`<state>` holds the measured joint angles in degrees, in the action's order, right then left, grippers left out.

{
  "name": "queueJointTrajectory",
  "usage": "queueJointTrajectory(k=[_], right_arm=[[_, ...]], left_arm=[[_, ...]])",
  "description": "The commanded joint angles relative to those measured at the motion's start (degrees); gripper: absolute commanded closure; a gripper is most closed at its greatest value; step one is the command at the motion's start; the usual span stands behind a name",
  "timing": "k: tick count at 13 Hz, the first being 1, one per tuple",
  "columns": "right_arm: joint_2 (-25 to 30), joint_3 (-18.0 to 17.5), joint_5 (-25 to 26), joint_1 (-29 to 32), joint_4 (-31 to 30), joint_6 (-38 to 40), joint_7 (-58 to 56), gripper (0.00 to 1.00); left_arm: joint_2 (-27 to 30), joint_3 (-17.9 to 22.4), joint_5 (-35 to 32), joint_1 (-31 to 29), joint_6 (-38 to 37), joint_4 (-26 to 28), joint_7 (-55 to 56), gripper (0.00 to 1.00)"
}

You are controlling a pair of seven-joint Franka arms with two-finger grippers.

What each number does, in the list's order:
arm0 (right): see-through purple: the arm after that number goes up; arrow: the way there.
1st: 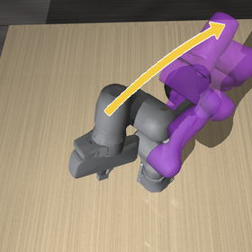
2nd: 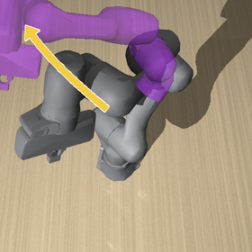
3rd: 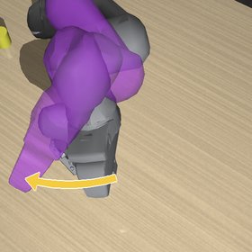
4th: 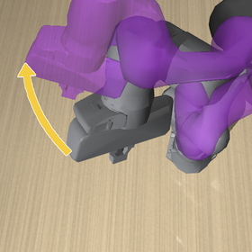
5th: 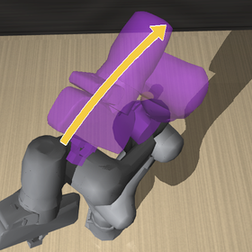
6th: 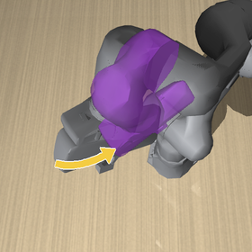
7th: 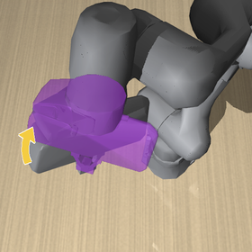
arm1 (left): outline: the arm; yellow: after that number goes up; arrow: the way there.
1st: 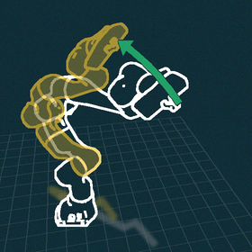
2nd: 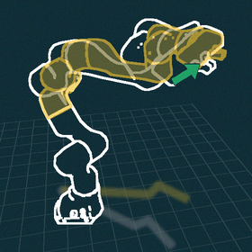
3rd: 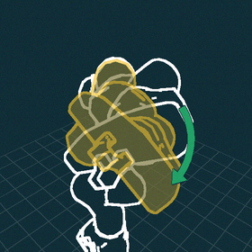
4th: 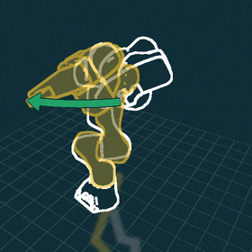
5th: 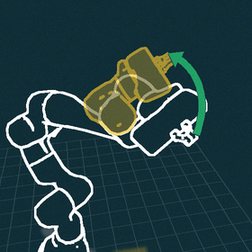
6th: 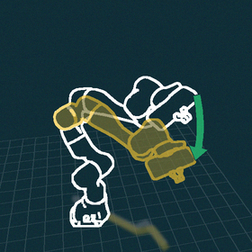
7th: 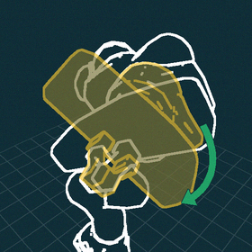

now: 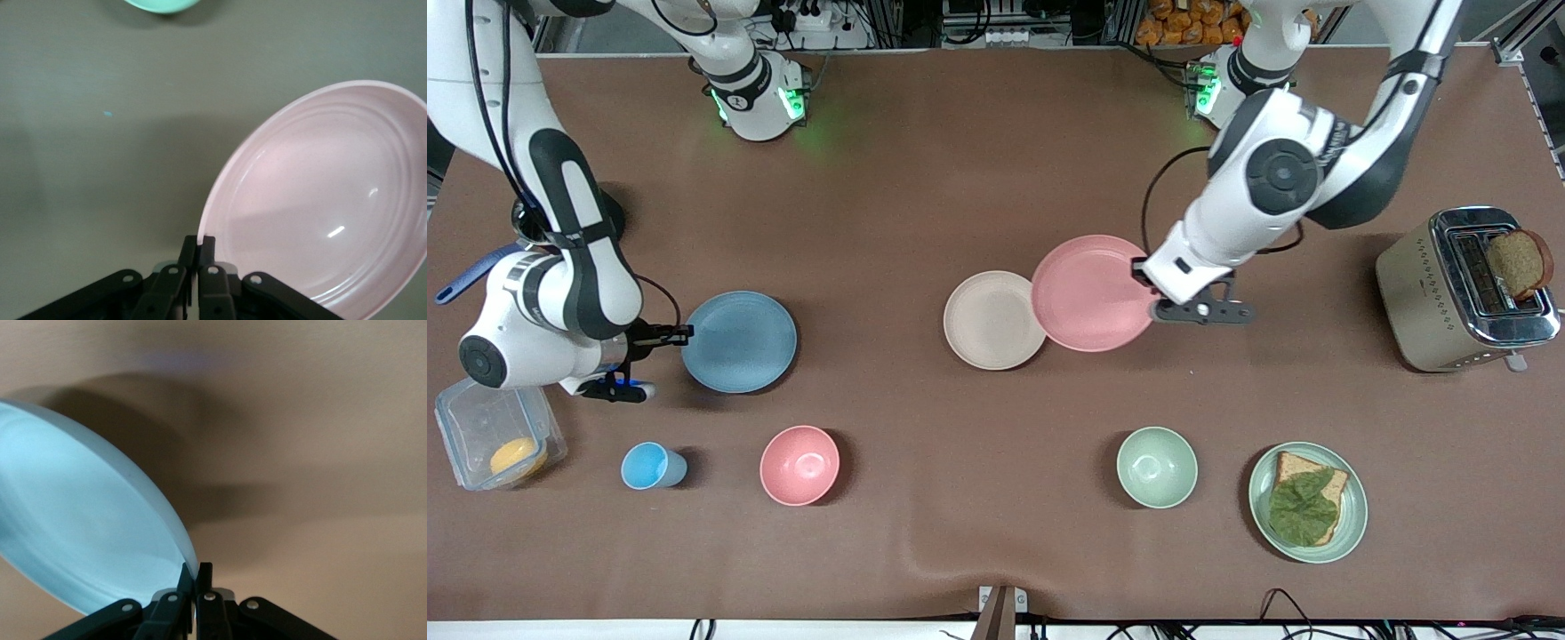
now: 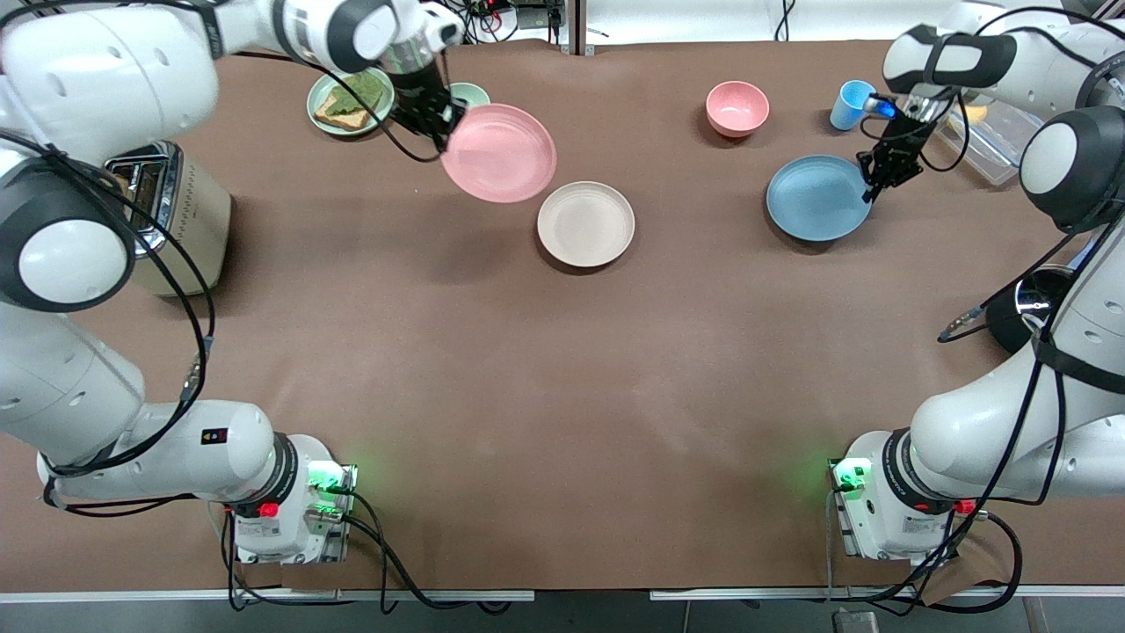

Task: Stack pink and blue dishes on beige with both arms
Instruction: 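Move the pink plate over the beige plate while the right gripper grips blue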

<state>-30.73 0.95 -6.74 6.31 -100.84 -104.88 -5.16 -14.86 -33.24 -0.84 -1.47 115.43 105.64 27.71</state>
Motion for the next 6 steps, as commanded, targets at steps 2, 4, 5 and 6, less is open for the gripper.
queueJointTrajectory(k=[2, 4, 5, 6], right_arm=[[1.37, 0.02, -6.94, -1.30, 3.02, 8.27, 3.05, 1.00], [0.50, 0.10, -11.69, -0.25, 3.02, 9.77, 2.79, 1.00], [-0.73, 0.11, -14.59, 0.88, 2.76, 10.39, 2.44, 1.00], [-1.52, 0.11, -16.79, 1.33, 2.58, 11.35, 2.18, 1.00]], left_arm=[[-6.57, -0.16, 0.05, 4.62, 5.05, -0.70, 2.26, 1.00], [-10.43, -0.16, 0.05, 6.12, 8.65, -0.69, 2.35, 1.00], [-12.28, -0.16, 0.05, 6.30, 10.24, -0.69, 2.43, 1.00], [-13.60, -0.16, 0.05, 6.65, 11.65, -0.69, 2.52, 1.00]])
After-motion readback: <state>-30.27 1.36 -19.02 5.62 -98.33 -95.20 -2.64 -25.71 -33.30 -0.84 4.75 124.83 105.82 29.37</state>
